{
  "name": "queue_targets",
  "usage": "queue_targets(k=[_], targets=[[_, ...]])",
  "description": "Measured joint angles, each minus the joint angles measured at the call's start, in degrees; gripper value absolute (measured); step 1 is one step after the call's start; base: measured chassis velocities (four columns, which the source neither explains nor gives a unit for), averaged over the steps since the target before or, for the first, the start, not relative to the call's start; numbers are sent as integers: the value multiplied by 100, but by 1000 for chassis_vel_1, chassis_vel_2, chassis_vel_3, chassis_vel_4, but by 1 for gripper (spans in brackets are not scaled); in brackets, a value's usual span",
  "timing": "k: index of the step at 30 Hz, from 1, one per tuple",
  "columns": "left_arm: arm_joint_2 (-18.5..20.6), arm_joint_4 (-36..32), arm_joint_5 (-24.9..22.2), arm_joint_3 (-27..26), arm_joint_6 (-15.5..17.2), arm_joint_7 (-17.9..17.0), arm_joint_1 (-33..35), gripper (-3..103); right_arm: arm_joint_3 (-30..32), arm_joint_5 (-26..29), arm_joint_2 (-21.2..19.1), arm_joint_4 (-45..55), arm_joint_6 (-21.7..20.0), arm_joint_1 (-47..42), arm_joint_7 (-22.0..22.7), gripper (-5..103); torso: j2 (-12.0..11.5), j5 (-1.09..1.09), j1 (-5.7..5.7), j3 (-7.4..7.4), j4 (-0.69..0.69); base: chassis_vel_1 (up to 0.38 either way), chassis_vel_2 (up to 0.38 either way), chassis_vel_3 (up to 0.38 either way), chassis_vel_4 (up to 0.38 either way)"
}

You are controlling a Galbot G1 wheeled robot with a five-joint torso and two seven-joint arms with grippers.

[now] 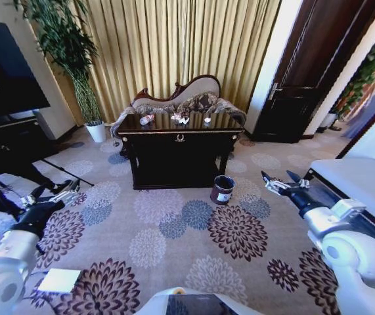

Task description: Move to the front of the table and place the trash on the table into the trash bin.

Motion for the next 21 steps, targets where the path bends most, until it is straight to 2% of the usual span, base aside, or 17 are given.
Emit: queue_targets(k=[9,21], targets=[[-4,2,0,-13,-9,10,12,100,5,-20,17,0,2,-7,-95,100,0,0,1,0,0,-115,118,120,-110],[-10,-20,0,-4,-19,18,30,100,9,-34,14,-7,25,-11,-110,100,-1,1,2,1,-1,-179,156,179,-155]])
